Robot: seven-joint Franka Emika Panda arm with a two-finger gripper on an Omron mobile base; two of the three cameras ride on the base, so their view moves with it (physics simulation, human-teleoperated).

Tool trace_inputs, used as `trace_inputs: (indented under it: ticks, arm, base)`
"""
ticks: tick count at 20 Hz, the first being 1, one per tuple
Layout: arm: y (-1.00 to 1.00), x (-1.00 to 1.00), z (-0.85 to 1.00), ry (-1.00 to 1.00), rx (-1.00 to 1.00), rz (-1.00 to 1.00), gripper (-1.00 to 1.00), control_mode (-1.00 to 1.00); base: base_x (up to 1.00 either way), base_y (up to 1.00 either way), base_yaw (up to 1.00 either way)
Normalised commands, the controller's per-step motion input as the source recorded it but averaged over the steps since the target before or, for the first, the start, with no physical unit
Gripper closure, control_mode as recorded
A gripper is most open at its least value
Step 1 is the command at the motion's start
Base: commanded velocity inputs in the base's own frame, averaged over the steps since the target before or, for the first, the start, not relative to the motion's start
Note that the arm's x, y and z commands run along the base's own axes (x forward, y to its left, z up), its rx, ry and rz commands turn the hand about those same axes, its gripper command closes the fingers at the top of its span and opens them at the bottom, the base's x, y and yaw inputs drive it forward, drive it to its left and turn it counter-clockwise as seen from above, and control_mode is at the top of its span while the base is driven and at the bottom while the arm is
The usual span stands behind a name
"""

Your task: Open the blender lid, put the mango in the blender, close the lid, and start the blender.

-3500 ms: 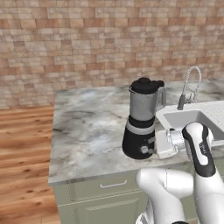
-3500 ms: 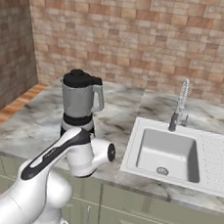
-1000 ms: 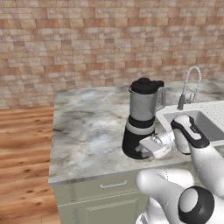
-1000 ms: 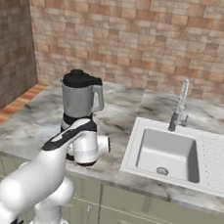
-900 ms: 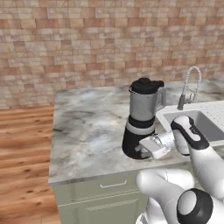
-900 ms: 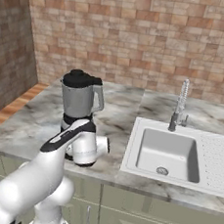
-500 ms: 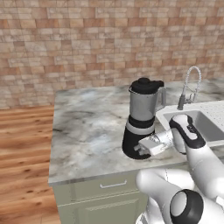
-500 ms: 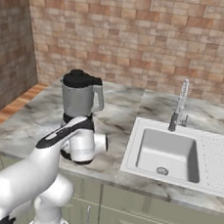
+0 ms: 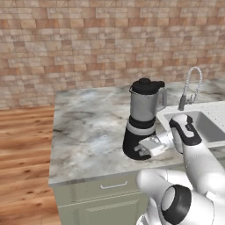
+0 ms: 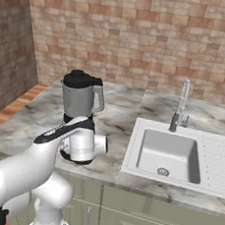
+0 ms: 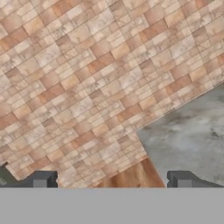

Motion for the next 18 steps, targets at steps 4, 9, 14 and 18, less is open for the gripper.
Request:
trace_inputs:
  ticks: [4, 9, 14, 18]
  arm:
    - [0.0, 0.44, 0.06, -0.01, 0.02, -0.03, -1.0, -1.0]
    - [-0.08, -0.49, 0.58, -0.07, 0.0, -0.03, -1.0, -1.0]
    - [-0.23, -0.99, 0.72, -0.1, 0.0, -0.03, -1.0, -1.0]
    - [-0.24, -1.0, 0.64, -0.05, 0.0, -0.06, -1.0, -1.0]
  base:
    - [0.0, 0.0, 0.0]
    - [0.0, 0.0, 0.0]
    - [0.0, 0.0, 0.0]
    - [0.0, 0.0, 0.0]
